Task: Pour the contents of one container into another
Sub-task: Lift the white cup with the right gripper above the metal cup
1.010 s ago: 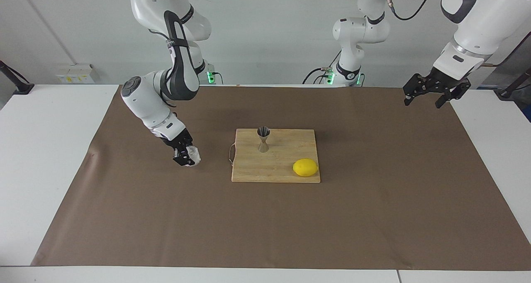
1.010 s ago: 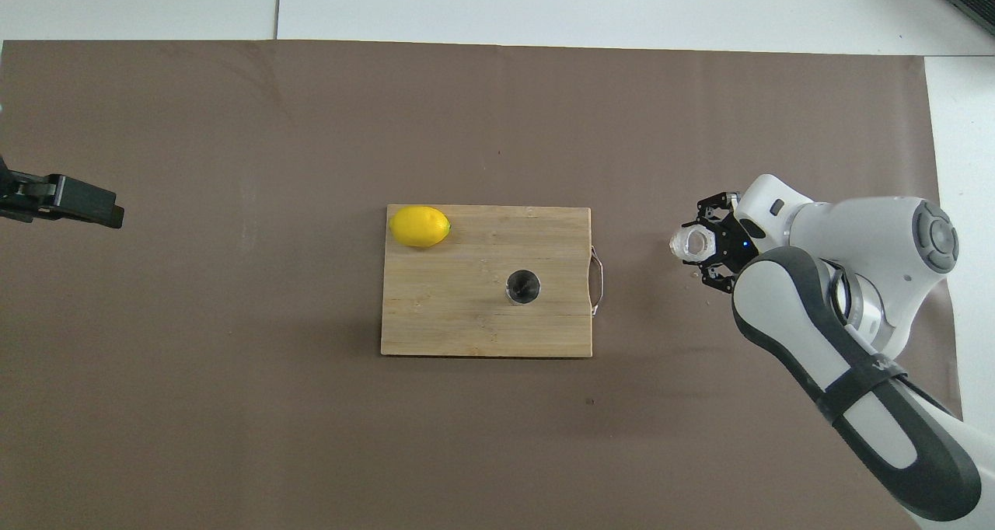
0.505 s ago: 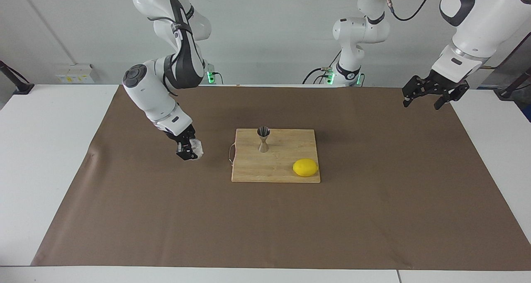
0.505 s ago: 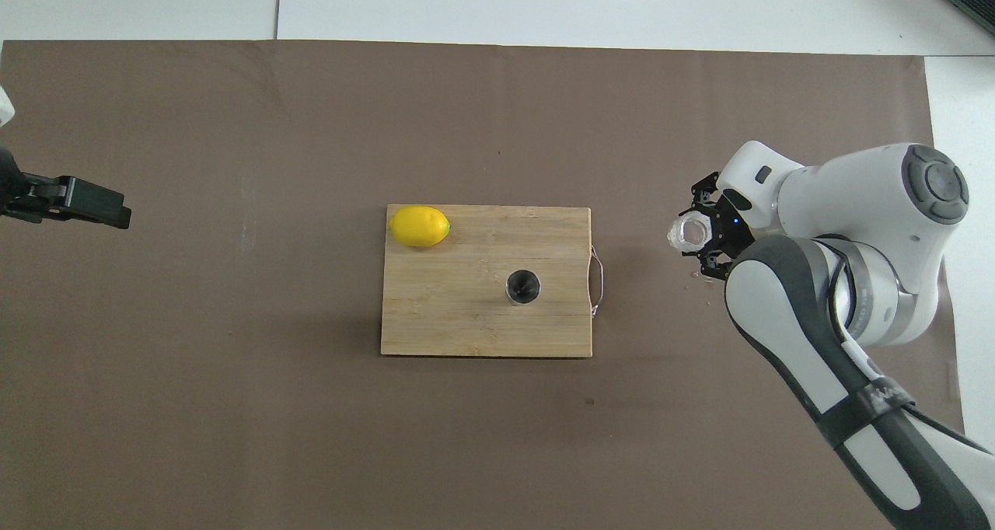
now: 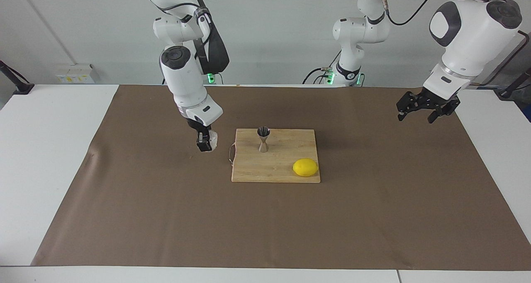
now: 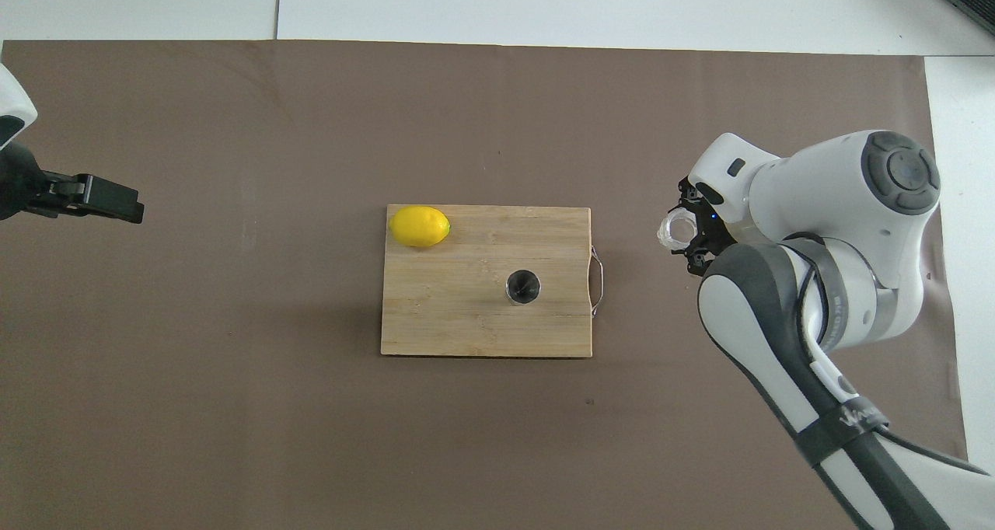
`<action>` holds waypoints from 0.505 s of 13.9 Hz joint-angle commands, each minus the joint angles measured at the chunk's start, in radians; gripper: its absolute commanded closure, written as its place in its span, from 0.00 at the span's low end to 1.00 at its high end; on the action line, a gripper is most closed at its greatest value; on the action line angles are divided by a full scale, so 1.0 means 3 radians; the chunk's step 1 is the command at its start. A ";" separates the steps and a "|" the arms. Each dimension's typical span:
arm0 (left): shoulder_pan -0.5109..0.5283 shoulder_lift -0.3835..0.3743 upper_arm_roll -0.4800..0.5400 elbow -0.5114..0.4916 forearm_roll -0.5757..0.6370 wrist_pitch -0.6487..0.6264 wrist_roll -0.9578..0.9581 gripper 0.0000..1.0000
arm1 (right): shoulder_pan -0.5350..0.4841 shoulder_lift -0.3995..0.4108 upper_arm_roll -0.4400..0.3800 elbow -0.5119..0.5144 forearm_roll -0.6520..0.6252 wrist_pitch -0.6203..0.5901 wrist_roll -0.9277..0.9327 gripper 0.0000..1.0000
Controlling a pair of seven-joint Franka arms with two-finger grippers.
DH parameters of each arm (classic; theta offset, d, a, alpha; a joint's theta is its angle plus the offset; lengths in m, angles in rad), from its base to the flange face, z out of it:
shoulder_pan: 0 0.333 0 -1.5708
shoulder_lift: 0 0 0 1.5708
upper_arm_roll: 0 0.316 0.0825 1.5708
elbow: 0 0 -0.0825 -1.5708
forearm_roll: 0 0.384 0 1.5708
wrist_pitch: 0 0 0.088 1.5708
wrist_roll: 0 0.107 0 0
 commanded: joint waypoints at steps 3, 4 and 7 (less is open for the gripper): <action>0.0001 -0.0199 0.0009 -0.0073 0.0042 -0.0025 0.0024 0.00 | 0.0239 0.0151 0.0007 0.0416 -0.0420 -0.0337 0.0454 0.83; 0.0001 -0.0199 0.0014 -0.0078 0.0042 -0.0025 0.0024 0.00 | 0.0284 0.0196 0.0007 0.0508 -0.0497 -0.0434 0.0531 0.83; 0.0001 -0.0204 0.0025 -0.0073 0.0036 -0.0050 0.0024 0.00 | 0.0458 0.0304 0.0007 0.0708 -0.0742 -0.0614 0.0781 0.83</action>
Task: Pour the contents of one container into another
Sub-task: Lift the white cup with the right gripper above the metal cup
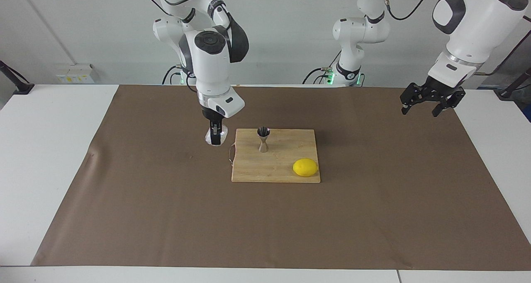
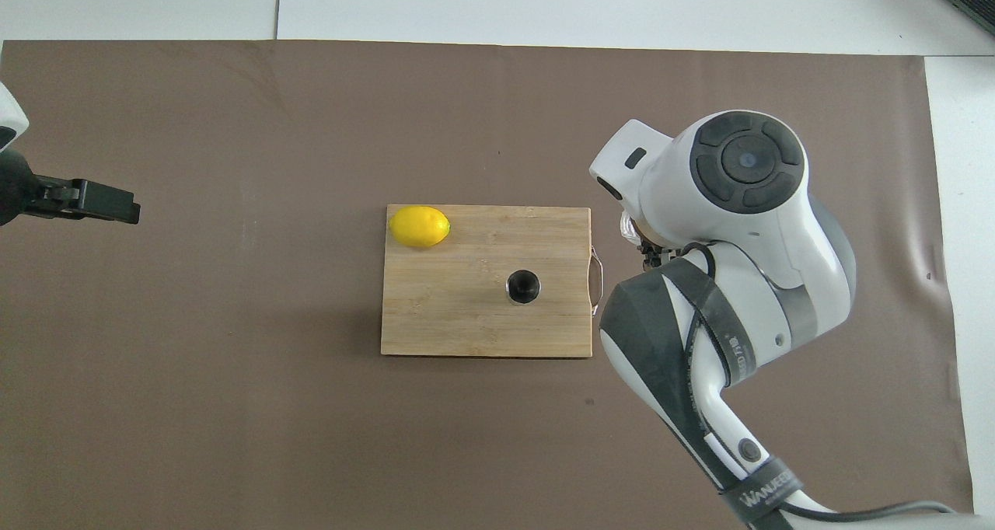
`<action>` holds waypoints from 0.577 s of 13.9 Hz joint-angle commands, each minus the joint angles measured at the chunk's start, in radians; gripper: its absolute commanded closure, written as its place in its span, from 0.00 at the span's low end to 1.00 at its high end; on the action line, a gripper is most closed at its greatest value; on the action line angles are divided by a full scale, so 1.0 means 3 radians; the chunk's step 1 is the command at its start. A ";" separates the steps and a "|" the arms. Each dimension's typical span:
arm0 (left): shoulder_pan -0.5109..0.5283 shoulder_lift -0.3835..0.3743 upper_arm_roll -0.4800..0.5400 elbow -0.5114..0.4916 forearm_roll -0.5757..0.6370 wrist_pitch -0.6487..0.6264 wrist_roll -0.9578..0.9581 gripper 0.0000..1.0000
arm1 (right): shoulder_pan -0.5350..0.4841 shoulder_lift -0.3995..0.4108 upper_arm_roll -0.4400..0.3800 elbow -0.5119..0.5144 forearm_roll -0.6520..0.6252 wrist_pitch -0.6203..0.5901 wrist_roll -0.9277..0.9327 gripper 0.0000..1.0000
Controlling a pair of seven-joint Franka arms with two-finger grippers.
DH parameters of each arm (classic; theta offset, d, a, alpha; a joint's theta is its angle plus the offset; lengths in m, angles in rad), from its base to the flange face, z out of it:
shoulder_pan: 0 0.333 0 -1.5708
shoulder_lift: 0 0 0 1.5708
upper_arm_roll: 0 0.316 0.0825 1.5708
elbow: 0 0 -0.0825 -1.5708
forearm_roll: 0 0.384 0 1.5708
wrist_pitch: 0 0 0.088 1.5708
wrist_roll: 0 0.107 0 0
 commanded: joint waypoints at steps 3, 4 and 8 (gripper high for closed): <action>0.0005 -0.0063 0.0010 -0.0011 0.0026 -0.0094 0.0034 0.00 | 0.0309 0.0283 0.0005 0.0434 -0.0401 -0.0477 0.0412 0.85; 0.0005 -0.0062 0.0010 -0.0027 0.0021 -0.0099 0.0040 0.00 | 0.0330 0.0354 0.0005 0.0546 -0.0473 -0.0590 0.0423 0.87; 0.0071 -0.0078 0.0025 -0.0011 0.0016 -0.0176 0.0055 0.00 | 0.0621 0.0610 0.0005 0.0935 -0.0805 -0.0917 0.0606 0.89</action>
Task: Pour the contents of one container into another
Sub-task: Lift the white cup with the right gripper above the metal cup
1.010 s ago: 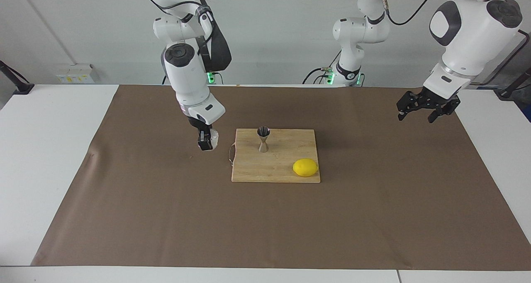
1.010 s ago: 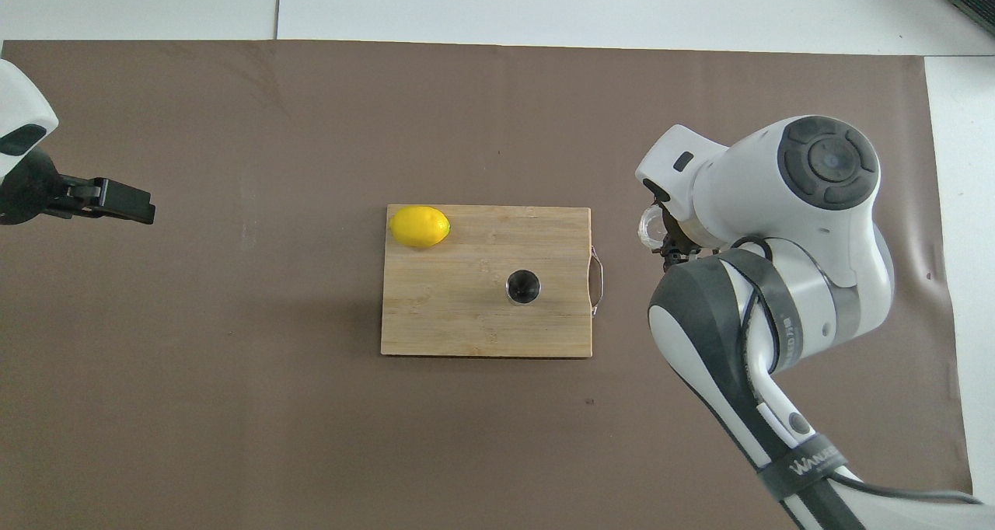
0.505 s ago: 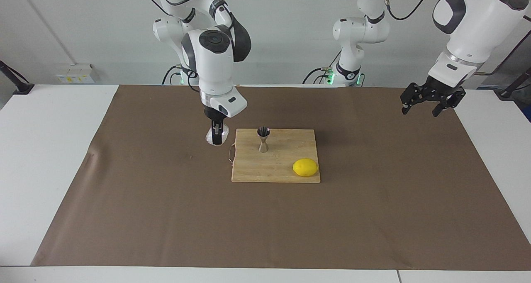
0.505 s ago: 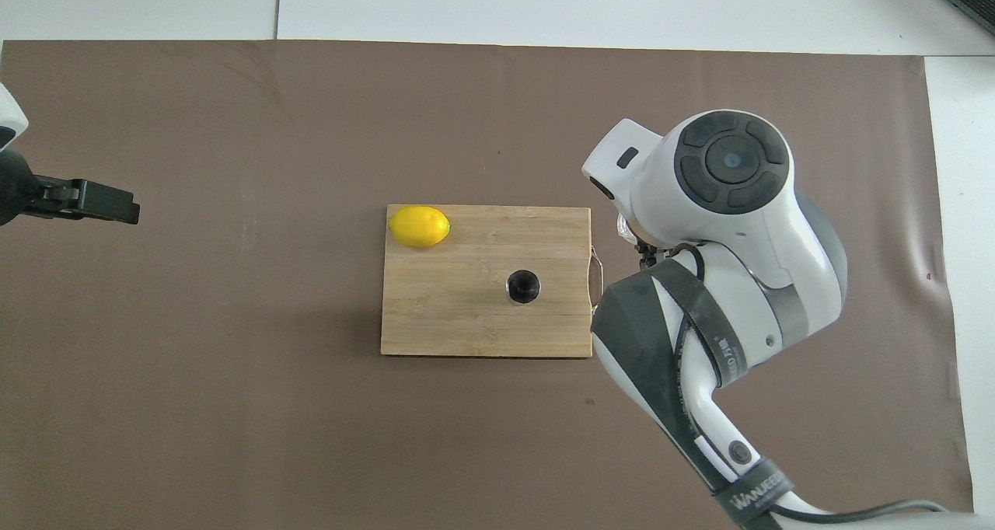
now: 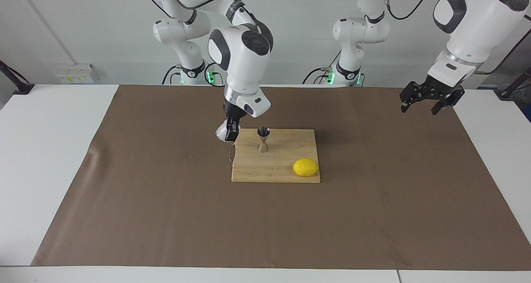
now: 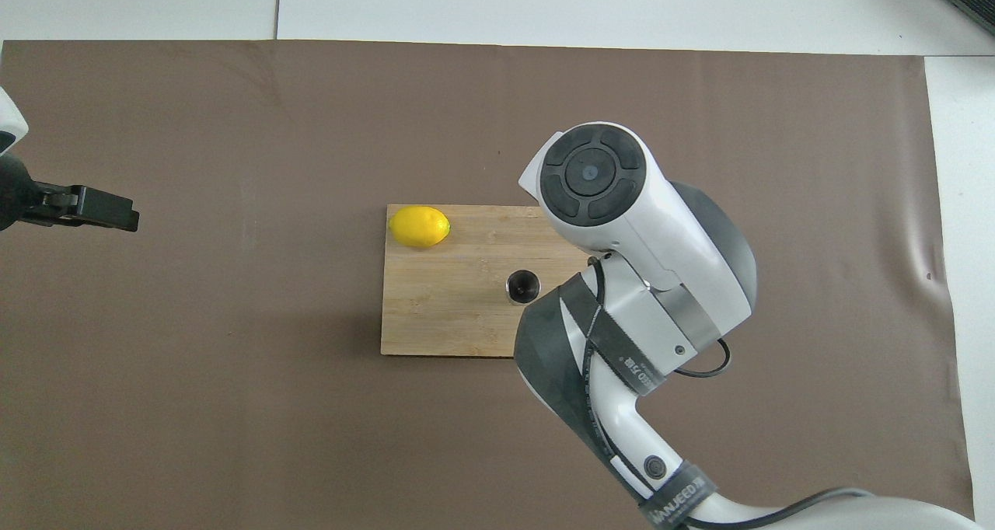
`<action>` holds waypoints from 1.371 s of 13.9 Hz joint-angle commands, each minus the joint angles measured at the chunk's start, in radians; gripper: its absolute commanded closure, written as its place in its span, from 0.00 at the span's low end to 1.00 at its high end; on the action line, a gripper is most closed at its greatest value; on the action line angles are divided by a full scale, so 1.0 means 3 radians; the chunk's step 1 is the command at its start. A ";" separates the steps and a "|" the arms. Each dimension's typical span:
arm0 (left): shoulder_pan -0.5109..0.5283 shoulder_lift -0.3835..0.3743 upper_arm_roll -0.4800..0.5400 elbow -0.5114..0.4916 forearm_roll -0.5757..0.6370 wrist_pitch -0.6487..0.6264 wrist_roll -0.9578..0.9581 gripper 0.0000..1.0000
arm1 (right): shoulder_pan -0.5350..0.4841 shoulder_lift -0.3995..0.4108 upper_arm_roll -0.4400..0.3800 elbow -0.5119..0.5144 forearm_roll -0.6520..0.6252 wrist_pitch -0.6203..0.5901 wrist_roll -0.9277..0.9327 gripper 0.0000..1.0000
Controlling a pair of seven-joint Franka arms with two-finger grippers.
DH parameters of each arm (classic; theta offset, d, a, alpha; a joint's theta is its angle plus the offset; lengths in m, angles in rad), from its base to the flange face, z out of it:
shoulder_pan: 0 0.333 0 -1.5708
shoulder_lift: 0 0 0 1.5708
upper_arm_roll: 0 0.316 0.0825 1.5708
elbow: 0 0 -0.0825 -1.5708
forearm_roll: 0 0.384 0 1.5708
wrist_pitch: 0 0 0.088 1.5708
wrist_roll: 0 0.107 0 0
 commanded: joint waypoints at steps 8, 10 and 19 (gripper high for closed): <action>0.0118 -0.0082 0.0009 -0.0042 0.0001 -0.0035 0.0065 0.00 | 0.0530 0.0674 0.0009 0.0887 -0.0703 -0.0768 0.0316 0.91; 0.0113 -0.0062 0.0009 -0.0053 0.0001 0.0006 0.0065 0.00 | 0.0633 0.0735 0.0014 0.0882 -0.0806 -0.0794 0.0336 0.91; 0.0113 -0.0082 -0.0001 -0.0058 0.0001 0.0011 0.0065 0.00 | 0.0755 0.0735 0.0019 0.0744 -0.0918 -0.0870 0.0367 0.91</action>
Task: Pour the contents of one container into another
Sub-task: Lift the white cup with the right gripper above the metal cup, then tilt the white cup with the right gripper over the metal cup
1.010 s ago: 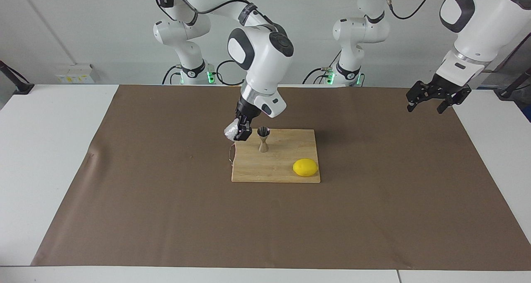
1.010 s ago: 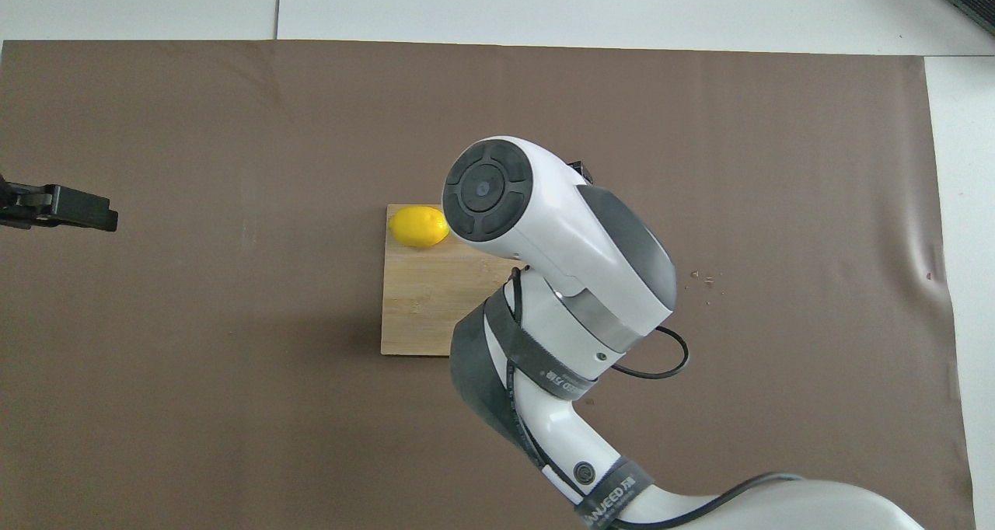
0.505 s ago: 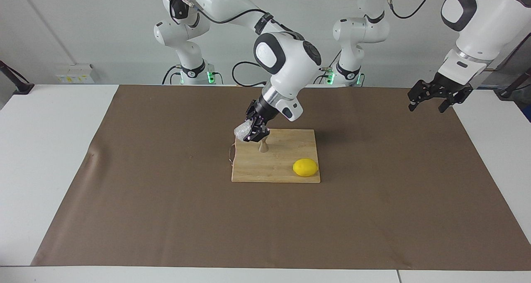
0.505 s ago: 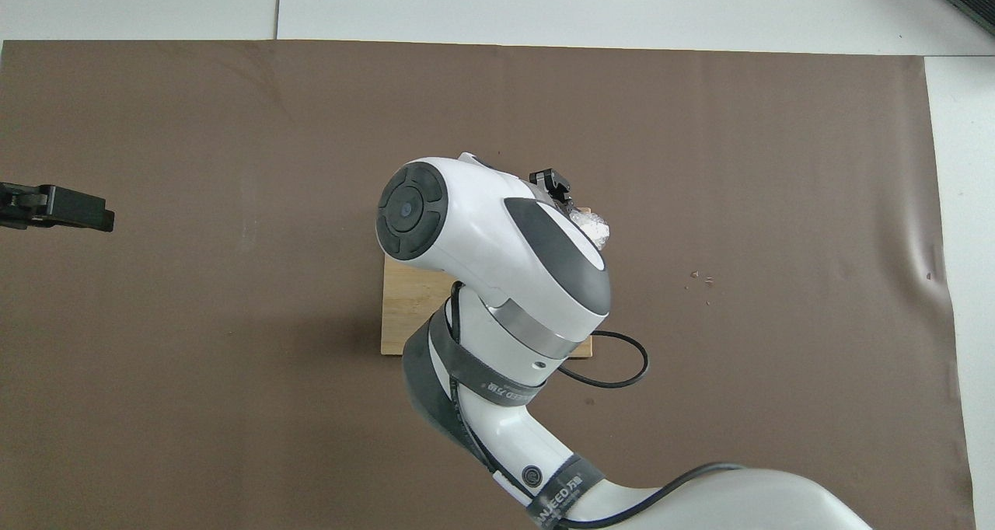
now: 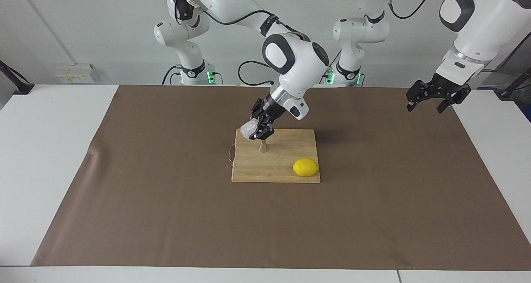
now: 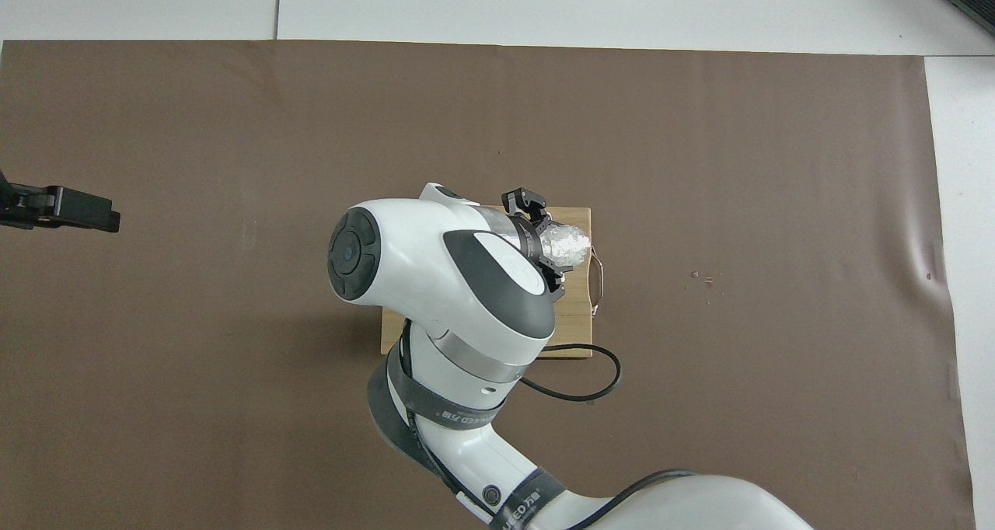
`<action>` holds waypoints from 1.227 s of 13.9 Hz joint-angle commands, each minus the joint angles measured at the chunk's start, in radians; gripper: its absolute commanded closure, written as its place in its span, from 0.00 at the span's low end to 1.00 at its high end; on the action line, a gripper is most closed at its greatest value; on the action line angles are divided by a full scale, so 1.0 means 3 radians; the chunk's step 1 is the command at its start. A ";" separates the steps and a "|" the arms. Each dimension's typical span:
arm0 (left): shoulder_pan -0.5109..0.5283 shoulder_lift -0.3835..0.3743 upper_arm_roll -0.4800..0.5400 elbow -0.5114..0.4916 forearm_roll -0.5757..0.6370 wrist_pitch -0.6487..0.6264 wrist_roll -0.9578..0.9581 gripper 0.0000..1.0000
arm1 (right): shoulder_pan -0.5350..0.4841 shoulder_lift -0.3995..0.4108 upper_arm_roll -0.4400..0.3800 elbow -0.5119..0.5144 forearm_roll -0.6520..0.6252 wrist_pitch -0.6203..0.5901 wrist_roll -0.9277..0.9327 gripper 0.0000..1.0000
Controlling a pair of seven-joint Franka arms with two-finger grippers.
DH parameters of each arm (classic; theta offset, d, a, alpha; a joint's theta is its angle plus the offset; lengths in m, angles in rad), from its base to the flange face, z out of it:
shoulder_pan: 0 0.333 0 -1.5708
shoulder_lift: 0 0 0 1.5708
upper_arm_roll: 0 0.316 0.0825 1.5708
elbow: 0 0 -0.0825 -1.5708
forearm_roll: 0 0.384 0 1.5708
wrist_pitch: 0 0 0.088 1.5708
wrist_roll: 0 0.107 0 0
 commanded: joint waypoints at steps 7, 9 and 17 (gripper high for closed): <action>-0.0001 -0.0070 -0.0003 -0.0108 0.0007 0.0009 0.0047 0.00 | 0.0131 0.0026 0.0013 -0.0226 -0.0221 -0.0098 0.0068 0.91; -0.0001 -0.0085 -0.0003 -0.0108 0.0007 -0.0001 0.0047 0.00 | 0.0136 -0.0009 0.0018 -0.0329 -0.0252 -0.0092 0.0083 0.91; 0.0020 -0.0054 -0.0003 -0.0134 0.0007 0.0029 0.0047 0.00 | 0.0208 -0.0045 0.0018 -0.0441 -0.0364 -0.0103 0.0109 0.91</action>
